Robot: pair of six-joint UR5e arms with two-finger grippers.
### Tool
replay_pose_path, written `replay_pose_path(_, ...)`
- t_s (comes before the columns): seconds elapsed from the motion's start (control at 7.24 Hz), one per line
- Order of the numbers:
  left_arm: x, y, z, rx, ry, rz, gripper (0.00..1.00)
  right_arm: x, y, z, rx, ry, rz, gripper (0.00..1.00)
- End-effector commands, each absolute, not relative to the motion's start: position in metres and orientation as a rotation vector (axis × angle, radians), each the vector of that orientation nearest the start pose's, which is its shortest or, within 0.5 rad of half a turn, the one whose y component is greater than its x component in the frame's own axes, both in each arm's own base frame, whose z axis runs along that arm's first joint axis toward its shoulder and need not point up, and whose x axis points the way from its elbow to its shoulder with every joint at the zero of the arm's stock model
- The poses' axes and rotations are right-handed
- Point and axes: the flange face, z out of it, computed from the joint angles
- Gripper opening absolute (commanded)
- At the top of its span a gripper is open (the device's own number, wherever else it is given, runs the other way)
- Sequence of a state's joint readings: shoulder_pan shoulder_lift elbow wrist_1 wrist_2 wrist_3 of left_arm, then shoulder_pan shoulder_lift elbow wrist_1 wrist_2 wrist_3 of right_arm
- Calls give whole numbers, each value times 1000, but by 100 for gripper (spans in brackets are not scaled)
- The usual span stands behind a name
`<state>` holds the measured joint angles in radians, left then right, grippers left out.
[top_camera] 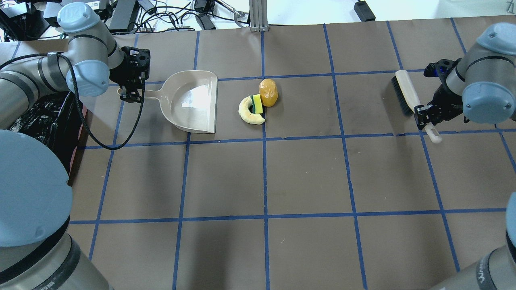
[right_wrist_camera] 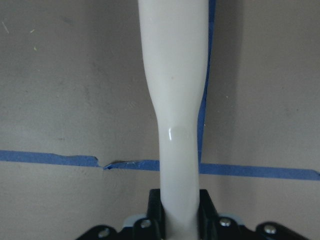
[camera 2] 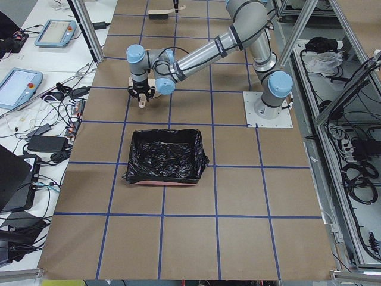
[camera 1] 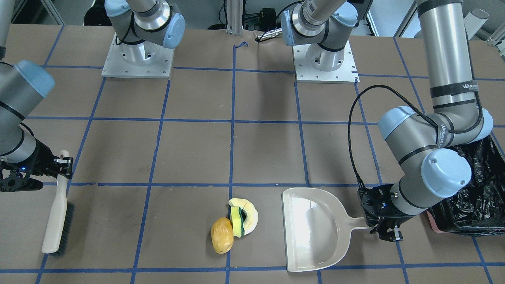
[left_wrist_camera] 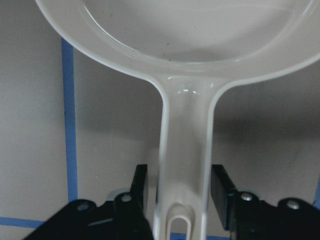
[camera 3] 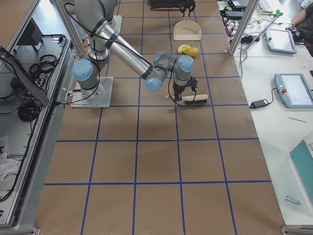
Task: Sweep and dump trash into bin
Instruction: 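Close the left gripper on the dustpan handle while the right gripper grasps the brush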
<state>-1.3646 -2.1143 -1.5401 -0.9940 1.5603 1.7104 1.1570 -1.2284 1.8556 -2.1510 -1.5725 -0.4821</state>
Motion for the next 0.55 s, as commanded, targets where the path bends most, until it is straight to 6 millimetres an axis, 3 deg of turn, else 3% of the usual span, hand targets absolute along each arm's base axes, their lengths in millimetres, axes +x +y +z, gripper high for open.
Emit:
replay_pose_path(0.0, 3, -681, 247, 2111, 2251, -77, 34, -98, -567, 236, -108, 3126, 38, 3)
replay_pose_path(0.14, 3, -681, 247, 2113, 2250, -79, 30, -89, -575, 254, -140, 3141, -16, 0)
replay_pose_path(0.41, 3, -681, 249, 2117, 2243, -82, 16, -21, -577, 279, -99, 3128, -36, 0)
